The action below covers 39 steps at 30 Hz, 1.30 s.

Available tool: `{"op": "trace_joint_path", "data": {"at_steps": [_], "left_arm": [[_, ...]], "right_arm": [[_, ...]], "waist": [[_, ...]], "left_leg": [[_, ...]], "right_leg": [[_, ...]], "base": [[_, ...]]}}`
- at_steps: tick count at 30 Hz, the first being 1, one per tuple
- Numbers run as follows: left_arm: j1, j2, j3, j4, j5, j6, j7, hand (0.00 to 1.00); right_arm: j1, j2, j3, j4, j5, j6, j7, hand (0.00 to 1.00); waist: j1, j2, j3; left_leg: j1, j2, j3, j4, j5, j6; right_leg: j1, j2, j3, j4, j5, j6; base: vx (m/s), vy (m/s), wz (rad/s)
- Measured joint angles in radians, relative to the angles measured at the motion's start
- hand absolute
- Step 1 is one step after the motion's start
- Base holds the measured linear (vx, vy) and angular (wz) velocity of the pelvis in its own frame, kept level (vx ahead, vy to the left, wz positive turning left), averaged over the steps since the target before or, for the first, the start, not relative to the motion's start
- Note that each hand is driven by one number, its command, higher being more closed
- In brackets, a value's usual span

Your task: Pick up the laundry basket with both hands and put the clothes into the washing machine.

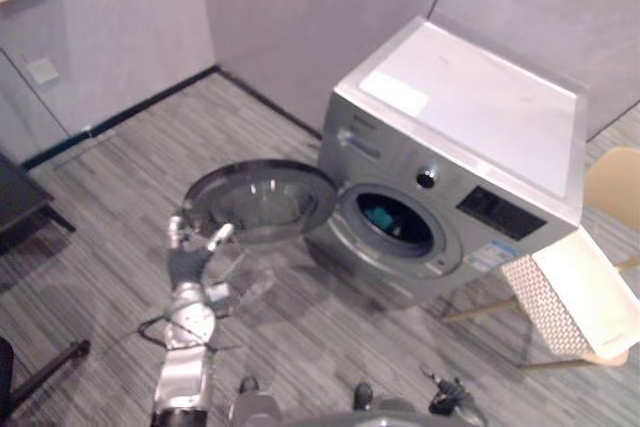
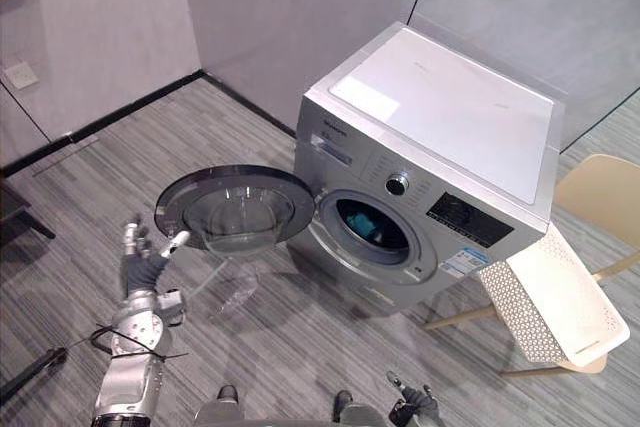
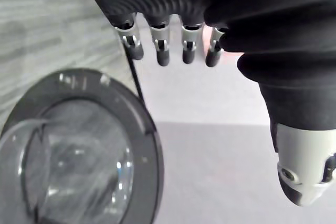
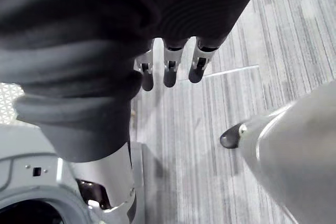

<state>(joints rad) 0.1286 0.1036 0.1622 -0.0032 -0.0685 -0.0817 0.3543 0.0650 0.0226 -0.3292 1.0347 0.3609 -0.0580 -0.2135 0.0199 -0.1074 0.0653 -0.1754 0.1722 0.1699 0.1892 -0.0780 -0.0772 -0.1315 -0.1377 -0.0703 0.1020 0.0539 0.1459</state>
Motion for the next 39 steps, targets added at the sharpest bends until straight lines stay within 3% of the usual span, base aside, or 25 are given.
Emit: {"op": "trace_joint_path", "data": {"at_steps": [2,4,9,10,11,13,15,17,19,22,26,28,32,33,36,39], "left_arm": [[0.002,-0.005,0.025,0.0,0.0,0.006,0.029,0.0],[0.0,-0.006,0.045,0.0,0.002,0.009,0.059,0.0],[-0.042,-0.024,0.058,0.044,0.065,0.035,0.068,0.0],[-0.063,-0.02,0.076,0.073,0.073,0.038,0.069,0.0],[-0.1,-0.005,0.1,0.117,0.082,0.046,0.082,0.0],[-0.166,0.055,0.128,0.203,0.083,0.059,0.097,0.0],[-0.283,0.167,0.133,0.346,0.084,0.081,0.107,0.0],[-0.384,0.261,0.15,0.447,0.082,0.098,0.11,0.0],[-0.516,0.409,0.156,0.572,0.081,0.101,0.11,0.0],[-0.653,0.54,0.156,0.668,0.082,0.102,0.108,0.0],[-0.861,0.672,0.133,0.775,0.08,0.107,0.103,0.0],[-0.984,0.721,0.082,0.802,0.082,0.11,0.095,0.0],[-1.152,0.739,0.006,0.801,0.083,0.113,0.082,0.0],[-1.188,0.731,-0.013,0.8,0.083,0.114,0.081,0.0],[-1.246,0.72,-0.046,0.798,0.084,0.114,0.078,0.0],[-1.255,0.681,-0.045,0.804,0.082,0.114,0.053,0.0]], "right_arm": [[0.0,-0.003,-0.031,-0.001,-0.001,0.002,0.0,0.0],[0.012,-0.009,-0.058,-0.002,-0.01,0.003,0.0,0.0],[0.08,-0.047,-0.101,-0.002,-0.018,0.018,0.001,0.0],[0.09,-0.052,-0.104,-0.002,-0.019,0.02,0.002,0.0],[0.095,-0.055,-0.106,-0.002,-0.02,0.021,0.002,0.0],[0.086,-0.054,-0.106,-0.002,-0.025,0.024,0.006,0.0],[0.064,-0.054,-0.105,-0.002,-0.04,0.025,0.016,0.0],[0.051,-0.054,-0.103,0.001,-0.04,0.025,0.021,0.0],[0.039,-0.056,-0.102,0.001,-0.04,0.024,0.022,0.0],[0.03,-0.051,-0.097,0.001,-0.037,0.023,0.025,0.0],[0.027,-0.03,-0.081,-0.002,0.0,0.01,0.045,0.0],[0.027,-0.021,-0.04,-0.032,0.029,-0.008,0.047,0.0],[0.029,0.003,0.031,-0.124,0.074,-0.039,0.062,0.0],[0.032,0.009,0.043,-0.143,0.082,-0.047,0.063,0.0],[0.039,0.009,0.089,-0.17,0.102,-0.052,0.063,0.0],[0.055,0.015,0.121,-0.188,0.11,-0.052,0.064,0.0]], "waist": [[0.003,-0.001,-0.001],[-0.004,0.026,0.016],[-0.01,0.077,0.023],[-0.012,0.069,0.029],[-0.018,0.079,0.031],[-0.034,0.069,0.038],[-0.035,0.059,0.066],[-0.034,0.041,0.082],[-0.034,0.022,0.103],[-0.033,0.003,0.134],[-0.039,-0.019,0.153],[-0.033,-0.013,0.161],[-0.022,-0.015,0.187],[-0.019,-0.019,0.19],[-0.005,-0.023,0.191],[-0.003,-0.025,0.192]], "left_leg": [[0.015,-0.015,0.021,-0.042,0.031,-0.006],[0.053,-0.016,0.026,-0.1,0.07,-0.022],[0.093,0.003,0.0,-0.206,0.121,-0.04],[0.087,0.003,-0.003,-0.222,0.121,-0.039],[0.074,0.002,-0.003,-0.233,0.121,-0.039],[0.046,-0.001,-0.002,-0.255,0.121,-0.039],[0.006,-0.003,0.004,-0.269,0.132,-0.024],[-0.029,-0.007,0.014,-0.277,0.158,-0.032],[-0.066,-0.012,0.031,-0.277,0.195,-0.03],[-0.088,-0.014,0.052,-0.276,0.215,-0.027],[-0.142,-0.008,0.055,-0.263,0.222,-0.029],[-0.197,0.029,0.062,-0.237,0.212,-0.033],[-0.283,0.118,0.073,-0.143,0.165,-0.035],[-0.313,0.134,0.075,-0.107,0.143,-0.032],[-0.382,0.162,0.067,-0.052,0.107,-0.031],[-0.446,0.182,0.039,-0.01,0.1,-0.031]], "right_leg": [[0.013,-0.004,0.02,-0.058,0.0,-0.001],[0.031,0.003,0.023,-0.076,-0.022,-0.029],[0.028,0.035,0.001,-0.068,-0.048,-0.036],[0.02,0.036,-0.003,-0.066,-0.049,-0.036],[0.009,0.035,-0.009,-0.066,-0.049,-0.036],[-0.032,0.034,-0.011,-0.067,-0.049,-0.036],[-0.08,0.034,-0.008,-0.071,-0.046,-0.037],[-0.116,0.031,0.005,-0.093,0.005,-0.035],[-0.138,0.03,0.028,-0.154,0.061,-0.033],[-0.16,0.028,0.052,-0.18,0.092,-0.03],[-0.206,0.035,0.074,-0.197,0.128,-0.04],[-0.254,0.067,0.084,-0.197,0.193,-0.015],[-0.323,0.135,0.098,-0.197,0.353,-0.01],[-0.343,0.146,0.097,-0.198,0.382,-0.044],[-0.39,0.164,0.069,-0.199,0.422,-0.091],[-0.422,0.178,0.039,-0.199,0.427,-0.097]], "base": [[-0.07,-0.077,-0.21],[-0.11,-0.112,-0.13],[-0.12,-0.09,0.08],[-0.18,-0.056,0.17],[-0.18,-0.032,0.13],[-0.1,-0.008,0.08],[-0.05,0.001,-0.05],[-0.05,0.002,-0.19],[0.01,0.009,-0.33],[0.02,0.008,-0.25],[0.05,-0.007,-0.16],[0.01,-0.022,-0.29],[-0.05,0.019,-0.45],[-0.05,0.05,-0.35],[-0.08,0.059,-0.25],[-0.06,0.064,-0.01]]}}
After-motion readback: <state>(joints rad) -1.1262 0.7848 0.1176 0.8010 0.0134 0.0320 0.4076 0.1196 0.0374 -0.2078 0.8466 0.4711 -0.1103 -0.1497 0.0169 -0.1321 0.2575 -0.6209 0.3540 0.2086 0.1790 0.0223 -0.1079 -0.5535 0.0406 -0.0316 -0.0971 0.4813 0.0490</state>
